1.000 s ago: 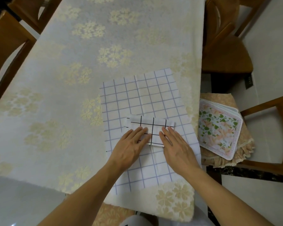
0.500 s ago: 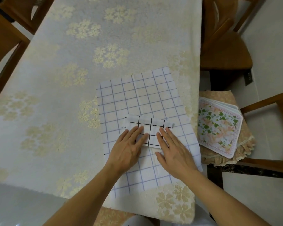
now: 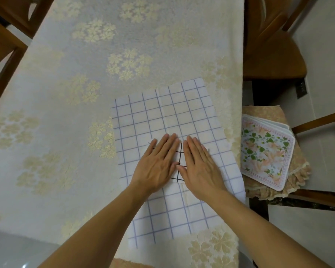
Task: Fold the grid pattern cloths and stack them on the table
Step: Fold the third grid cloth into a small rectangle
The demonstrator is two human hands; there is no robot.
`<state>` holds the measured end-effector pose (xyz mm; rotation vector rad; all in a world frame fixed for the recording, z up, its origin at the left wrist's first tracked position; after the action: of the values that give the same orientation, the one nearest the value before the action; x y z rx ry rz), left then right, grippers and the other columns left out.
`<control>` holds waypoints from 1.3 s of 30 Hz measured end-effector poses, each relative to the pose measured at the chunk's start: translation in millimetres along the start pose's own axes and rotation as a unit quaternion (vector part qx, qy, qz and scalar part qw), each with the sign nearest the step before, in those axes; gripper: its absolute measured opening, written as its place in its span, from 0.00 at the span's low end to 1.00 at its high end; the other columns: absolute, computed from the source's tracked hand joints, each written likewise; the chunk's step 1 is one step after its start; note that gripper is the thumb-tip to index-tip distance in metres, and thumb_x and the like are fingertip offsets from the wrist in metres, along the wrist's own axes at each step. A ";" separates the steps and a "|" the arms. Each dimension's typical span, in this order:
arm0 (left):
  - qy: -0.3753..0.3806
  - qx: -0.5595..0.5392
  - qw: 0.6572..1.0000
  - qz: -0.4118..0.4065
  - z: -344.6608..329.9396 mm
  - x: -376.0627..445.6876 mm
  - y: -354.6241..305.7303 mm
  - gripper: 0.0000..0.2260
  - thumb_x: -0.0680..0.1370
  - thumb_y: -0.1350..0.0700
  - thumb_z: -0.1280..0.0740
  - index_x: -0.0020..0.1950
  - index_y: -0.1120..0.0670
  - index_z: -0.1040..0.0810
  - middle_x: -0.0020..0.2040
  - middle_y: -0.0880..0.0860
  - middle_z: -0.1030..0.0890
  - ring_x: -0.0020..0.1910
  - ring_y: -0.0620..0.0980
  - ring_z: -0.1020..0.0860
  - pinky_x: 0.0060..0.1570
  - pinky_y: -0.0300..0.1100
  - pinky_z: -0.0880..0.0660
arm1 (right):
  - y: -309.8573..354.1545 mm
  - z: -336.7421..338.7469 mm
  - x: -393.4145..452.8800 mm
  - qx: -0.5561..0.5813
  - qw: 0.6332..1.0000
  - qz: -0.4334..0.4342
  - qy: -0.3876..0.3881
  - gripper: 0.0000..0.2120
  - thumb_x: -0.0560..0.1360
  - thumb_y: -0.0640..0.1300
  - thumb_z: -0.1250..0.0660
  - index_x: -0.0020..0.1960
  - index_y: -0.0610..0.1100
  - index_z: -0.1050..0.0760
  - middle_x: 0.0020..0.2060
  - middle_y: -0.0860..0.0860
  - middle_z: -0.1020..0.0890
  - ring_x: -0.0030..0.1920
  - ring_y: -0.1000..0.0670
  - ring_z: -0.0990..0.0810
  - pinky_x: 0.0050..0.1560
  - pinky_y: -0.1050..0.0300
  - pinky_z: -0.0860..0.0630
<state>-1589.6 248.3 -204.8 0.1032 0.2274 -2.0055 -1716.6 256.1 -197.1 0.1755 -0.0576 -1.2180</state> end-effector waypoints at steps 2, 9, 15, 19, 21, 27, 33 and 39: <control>0.000 -0.001 1.000 -0.003 -4.0 1.1 2.2 0.28 0.84 0.42 0.60 0.81 0.54 0.56 0.82 0.53 0.57 0.80 0.50 0.59 0.78 0.55 0.48 | -3.5 -8.5 -0.4 -0.002 1.000 0.002 0.013 0.35 0.83 0.62 0.55 0.79 0.37 0.45 0.79 0.41 0.45 0.80 0.44 0.48 0.78 0.46 0.42; -0.003 -0.020 1.000 0.020 -5.4 -5.4 7.8 0.29 0.84 0.40 0.55 0.81 0.51 0.59 0.82 0.51 0.59 0.80 0.50 0.60 0.78 0.55 0.51 | -14.4 -13.6 -6.3 -0.018 0.999 0.001 0.032 0.41 0.81 0.67 0.56 0.80 0.37 0.55 0.81 0.42 0.54 0.81 0.45 0.56 0.79 0.45 0.47; -0.005 -0.015 0.998 0.054 -1.9 -8.6 8.5 0.30 0.84 0.40 0.54 0.81 0.53 0.58 0.82 0.53 0.58 0.80 0.51 0.59 0.78 0.56 0.52 | -24.3 -10.7 -12.5 -0.021 0.998 -0.029 0.052 0.43 0.80 0.69 0.58 0.80 0.36 0.56 0.80 0.41 0.55 0.81 0.45 0.56 0.78 0.43 0.44; -0.002 -0.017 0.999 0.035 -5.6 -5.7 -3.6 0.31 0.83 0.41 0.54 0.81 0.57 0.56 0.82 0.55 0.57 0.80 0.51 0.58 0.78 0.55 0.48 | -21.2 -11.8 -7.4 -0.008 0.998 -0.029 0.047 0.42 0.81 0.68 0.58 0.80 0.36 0.55 0.81 0.41 0.55 0.81 0.45 0.55 0.78 0.43 0.44; -0.002 -0.022 0.999 0.030 -7.3 -7.5 0.8 0.32 0.83 0.40 0.56 0.81 0.57 0.57 0.82 0.54 0.58 0.80 0.50 0.59 0.78 0.54 0.49 | -24.4 -13.4 -8.7 -0.009 0.999 -0.022 0.046 0.42 0.81 0.68 0.59 0.80 0.37 0.56 0.81 0.42 0.55 0.81 0.45 0.56 0.78 0.43 0.44; -0.017 -0.046 0.997 0.058 -2.6 -14.3 12.2 0.32 0.83 0.39 0.55 0.81 0.57 0.56 0.82 0.54 0.56 0.80 0.50 0.57 0.78 0.53 0.49 | -31.6 -11.3 -14.8 -0.019 0.998 -0.030 0.046 0.42 0.81 0.68 0.58 0.80 0.37 0.57 0.81 0.42 0.56 0.81 0.46 0.57 0.78 0.44 0.45; -0.005 -0.047 0.997 0.061 -3.4 -14.1 12.3 0.33 0.83 0.38 0.55 0.81 0.57 0.59 0.81 0.54 0.59 0.80 0.51 0.60 0.78 0.53 0.51 | -30.5 -9.4 -14.8 -0.017 0.999 -0.031 0.036 0.42 0.80 0.68 0.55 0.80 0.37 0.56 0.81 0.42 0.55 0.81 0.45 0.56 0.78 0.44 0.46; 0.017 -0.062 0.995 0.079 9.0 -15.4 11.4 0.32 0.83 0.38 0.58 0.81 0.55 0.59 0.81 0.52 0.61 0.80 0.49 0.62 0.79 0.53 0.54 | -30.2 4.7 -14.4 0.011 0.997 -0.047 0.061 0.40 0.81 0.67 0.58 0.81 0.38 0.52 0.81 0.42 0.51 0.80 0.44 0.51 0.78 0.45 0.46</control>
<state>-1572.4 255.3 -194.6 0.0736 0.3534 -1.8297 -1750.3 259.0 -196.8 0.2738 0.0447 -1.2982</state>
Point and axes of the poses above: each hand's wrist, its own x-axis towards the middle knuckle, its own z-axis out of the back of the hand, y = z × x, the point moved 7 cm from there along x, towards the middle knuckle
